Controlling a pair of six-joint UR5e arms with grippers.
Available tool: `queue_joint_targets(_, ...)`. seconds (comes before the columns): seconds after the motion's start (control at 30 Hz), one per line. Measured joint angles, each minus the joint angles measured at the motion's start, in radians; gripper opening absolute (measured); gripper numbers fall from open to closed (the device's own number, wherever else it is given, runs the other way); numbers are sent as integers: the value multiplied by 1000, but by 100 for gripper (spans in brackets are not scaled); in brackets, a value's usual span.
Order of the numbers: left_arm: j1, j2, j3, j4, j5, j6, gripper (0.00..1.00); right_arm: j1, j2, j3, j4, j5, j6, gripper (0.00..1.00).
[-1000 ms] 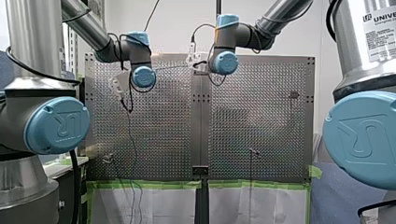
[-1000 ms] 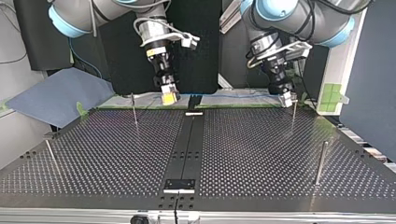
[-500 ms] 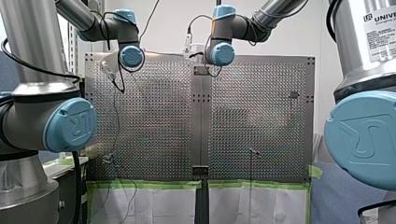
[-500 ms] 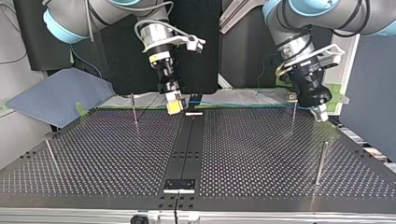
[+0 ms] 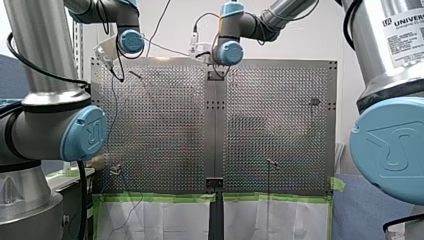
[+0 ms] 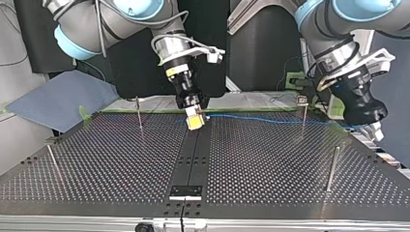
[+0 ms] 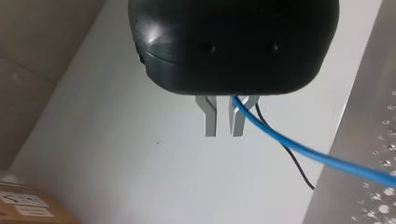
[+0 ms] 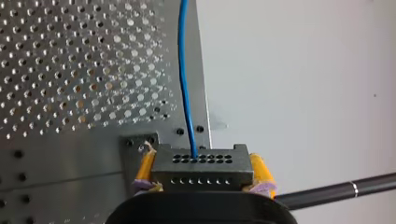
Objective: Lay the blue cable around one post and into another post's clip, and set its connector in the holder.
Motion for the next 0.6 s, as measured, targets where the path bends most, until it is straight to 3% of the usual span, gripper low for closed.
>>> queue_joint_targets(0.37, 33, -88, 48, -48, 48, -23, 17, 11, 63, -112, 42, -13, 0, 0)
queue_joint_targets(0.6, 63, -96, 77, -45, 71, -52, 17, 15, 106, -179, 65, -18, -1, 0)
